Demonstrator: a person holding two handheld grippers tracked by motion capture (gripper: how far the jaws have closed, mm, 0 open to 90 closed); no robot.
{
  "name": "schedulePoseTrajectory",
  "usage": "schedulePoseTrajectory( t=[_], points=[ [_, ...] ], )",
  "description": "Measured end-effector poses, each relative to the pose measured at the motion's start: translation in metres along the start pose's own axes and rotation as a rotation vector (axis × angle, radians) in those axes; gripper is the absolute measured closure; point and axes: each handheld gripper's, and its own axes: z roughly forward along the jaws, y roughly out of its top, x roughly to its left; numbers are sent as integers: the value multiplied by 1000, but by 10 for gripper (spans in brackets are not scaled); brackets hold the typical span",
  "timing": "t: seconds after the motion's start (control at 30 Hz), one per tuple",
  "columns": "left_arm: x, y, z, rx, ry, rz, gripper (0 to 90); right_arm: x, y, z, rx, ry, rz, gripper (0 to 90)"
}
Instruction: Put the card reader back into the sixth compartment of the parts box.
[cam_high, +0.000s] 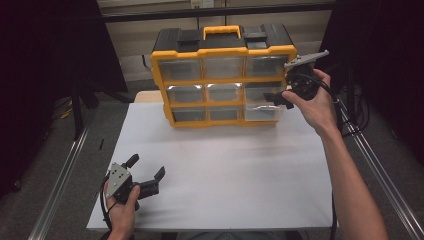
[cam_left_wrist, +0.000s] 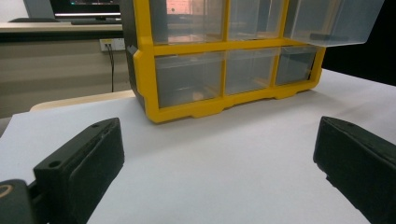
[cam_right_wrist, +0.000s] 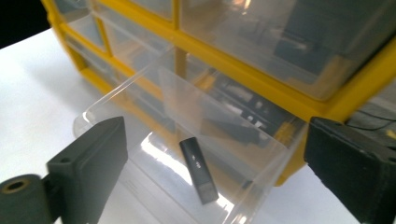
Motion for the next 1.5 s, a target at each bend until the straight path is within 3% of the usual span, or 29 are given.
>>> schedulePoseTrajectory(
  t=[0.13, 0.27, 0.37, 0.67, 0.83, 1.23, 1.37, 1.5],
  points=[
    [0, 0, 1, 6, -1, -10, 20, 3, -8, -4, -43, -16, 9, 34],
    [0, -1, 2, 13, 4, -2, 20, 6, -19, -6, -116, -70, 25, 35],
    [-1, -1, 1, 2, -1, -8, 20, 7, -28, -7, -148, -68, 47, 33],
    [1, 0, -7, -15, 18, -8, 20, 9, -55, -10, -252, -175, 82, 24],
    [1, 0, -7, -7, 31, 10, 20, 12, -64, -13, -278, -184, 86, 20],
    [0, 0, -7, -16, 20, -2, 20, 28, -98, -21, -335, -242, 92, 10],
    [0, 0, -7, -16, 21, 2, 19, 34, -106, -26, -358, -219, 94, 21],
    [1, 0, -7, -14, 24, 3, 20, 42, -116, -27, -378, -230, 103, 15]
  ],
)
